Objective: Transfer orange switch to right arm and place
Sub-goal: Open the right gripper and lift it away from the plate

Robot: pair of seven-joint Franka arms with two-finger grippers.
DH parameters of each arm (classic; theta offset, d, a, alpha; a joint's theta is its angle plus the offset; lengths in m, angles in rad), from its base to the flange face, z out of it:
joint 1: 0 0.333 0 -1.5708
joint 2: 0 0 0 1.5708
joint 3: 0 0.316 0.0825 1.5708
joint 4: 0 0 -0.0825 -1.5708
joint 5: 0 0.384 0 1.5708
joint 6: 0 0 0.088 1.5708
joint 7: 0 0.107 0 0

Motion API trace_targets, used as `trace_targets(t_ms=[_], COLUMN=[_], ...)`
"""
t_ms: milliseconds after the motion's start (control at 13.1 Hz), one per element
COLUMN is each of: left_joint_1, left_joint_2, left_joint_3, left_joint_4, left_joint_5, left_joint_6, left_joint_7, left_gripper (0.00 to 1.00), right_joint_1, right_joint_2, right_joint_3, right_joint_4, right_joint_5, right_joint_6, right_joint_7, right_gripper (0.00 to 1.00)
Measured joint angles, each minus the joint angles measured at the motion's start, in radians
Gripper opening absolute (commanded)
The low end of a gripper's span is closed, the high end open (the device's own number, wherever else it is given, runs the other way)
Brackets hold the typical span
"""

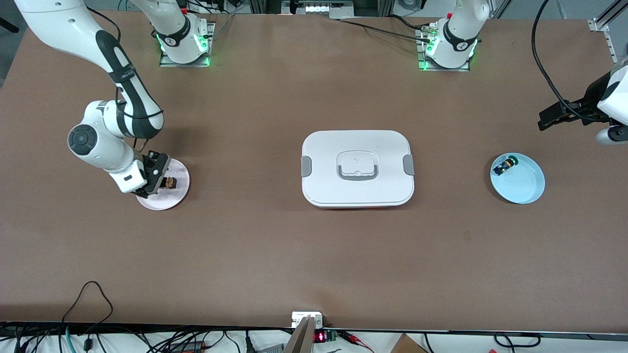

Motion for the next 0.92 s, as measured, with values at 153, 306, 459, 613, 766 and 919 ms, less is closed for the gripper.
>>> trace_targets(t_ms=[153, 306, 459, 613, 766, 919], left_joint_1=[0.000, 0.000, 0.000, 0.000, 0.000, 0.000], left_joint_2=[0.000, 0.000, 0.001, 0.001, 0.001, 0.001], left_joint_3=[0.000, 0.000, 0.000, 0.000, 0.000, 0.000], left_joint_4=[0.000, 0.000, 0.000, 0.000, 0.000, 0.000], left_joint_5=[0.000, 0.000, 0.000, 0.000, 0.000, 0.000], left_joint_6=[0.000, 0.000, 0.000, 0.000, 0.000, 0.000], left_joint_7=[0.000, 0.000, 0.000, 0.000, 0.000, 0.000], left_gripper=[1.00, 1.00, 1.00, 1.00, 1.00, 1.00], right_joint_1=[0.000, 0.000, 0.000, 0.000, 0.001, 0.003], right_joint_2=[-0.043, -0.071, -0.085, -0.098, -0.117, -0.140], right_joint_3=[0.000, 0.001, 0.002, 0.002, 0.003, 0.004], right_joint_4=[0.095, 0.220, 0.321, 0.368, 0.396, 0.450], right_joint_5=[0.003, 0.019, 0.062, 0.115, 0.130, 0.132], right_joint_6=[-0.165, -0.354, -0.504, -0.597, -0.673, -0.791], right_joint_7=[0.122, 0.262, 0.429, 0.607, 0.804, 1.020], right_gripper=[1.00, 1.00, 1.00, 1.00, 1.00, 1.00])
